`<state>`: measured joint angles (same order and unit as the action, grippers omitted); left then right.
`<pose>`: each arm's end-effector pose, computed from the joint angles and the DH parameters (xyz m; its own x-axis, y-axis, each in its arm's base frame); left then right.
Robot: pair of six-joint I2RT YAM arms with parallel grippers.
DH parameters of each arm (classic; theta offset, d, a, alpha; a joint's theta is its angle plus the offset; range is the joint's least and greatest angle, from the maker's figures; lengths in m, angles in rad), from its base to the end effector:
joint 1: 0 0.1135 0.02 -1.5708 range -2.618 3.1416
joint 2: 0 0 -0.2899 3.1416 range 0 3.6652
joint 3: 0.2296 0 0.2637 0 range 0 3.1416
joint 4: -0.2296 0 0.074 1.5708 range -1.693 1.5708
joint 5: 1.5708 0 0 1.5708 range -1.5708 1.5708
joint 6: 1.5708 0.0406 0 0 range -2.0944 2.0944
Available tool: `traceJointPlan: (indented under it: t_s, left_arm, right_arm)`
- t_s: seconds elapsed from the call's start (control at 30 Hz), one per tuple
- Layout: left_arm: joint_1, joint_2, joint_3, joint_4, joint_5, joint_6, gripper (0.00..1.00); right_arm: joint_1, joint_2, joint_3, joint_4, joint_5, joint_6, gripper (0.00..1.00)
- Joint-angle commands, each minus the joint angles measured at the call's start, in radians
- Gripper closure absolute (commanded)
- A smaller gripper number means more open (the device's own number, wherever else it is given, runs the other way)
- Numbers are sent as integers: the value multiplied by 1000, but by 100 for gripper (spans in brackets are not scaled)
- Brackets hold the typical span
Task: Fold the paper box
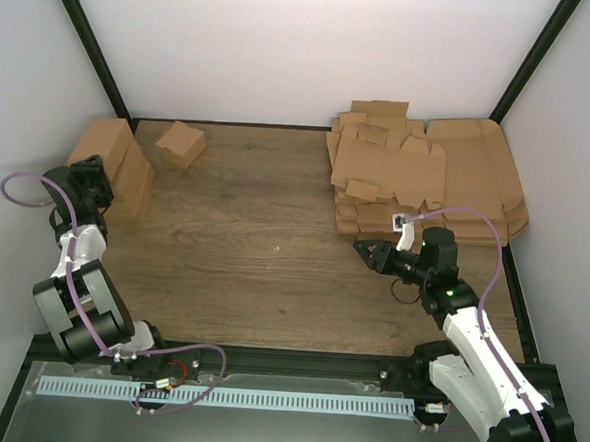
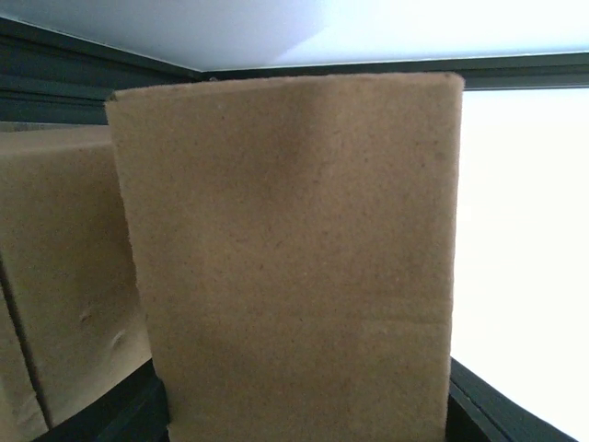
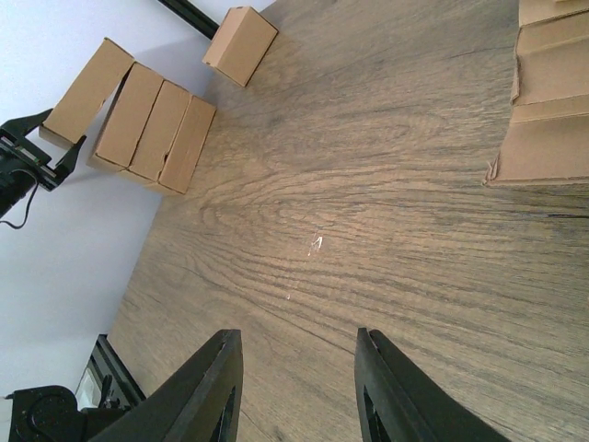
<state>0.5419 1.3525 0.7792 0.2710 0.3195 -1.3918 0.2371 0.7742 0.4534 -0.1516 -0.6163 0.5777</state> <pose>0.2747 0.1505 0.2742 0.1836 -0.9799 -0.0780 -0.2924 0.0213 -0.9561 0.1604 0.0629 0.2434 -0.7484 0.2776 -0.6023 -0.3381 0.6216 0.7066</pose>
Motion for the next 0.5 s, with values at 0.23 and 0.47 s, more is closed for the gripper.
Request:
traceJointPlan:
  t_s: [0.23, 0.47]
  left_arm:
    - [4, -21, -25, 45, -24, -18, 42]
    - [4, -16, -32, 98, 1, -45, 42]
  right_arm:
    - [-6, -3, -2, 17, 6, 12, 63]
    - [-6, -7, -2, 15, 6, 7, 63]
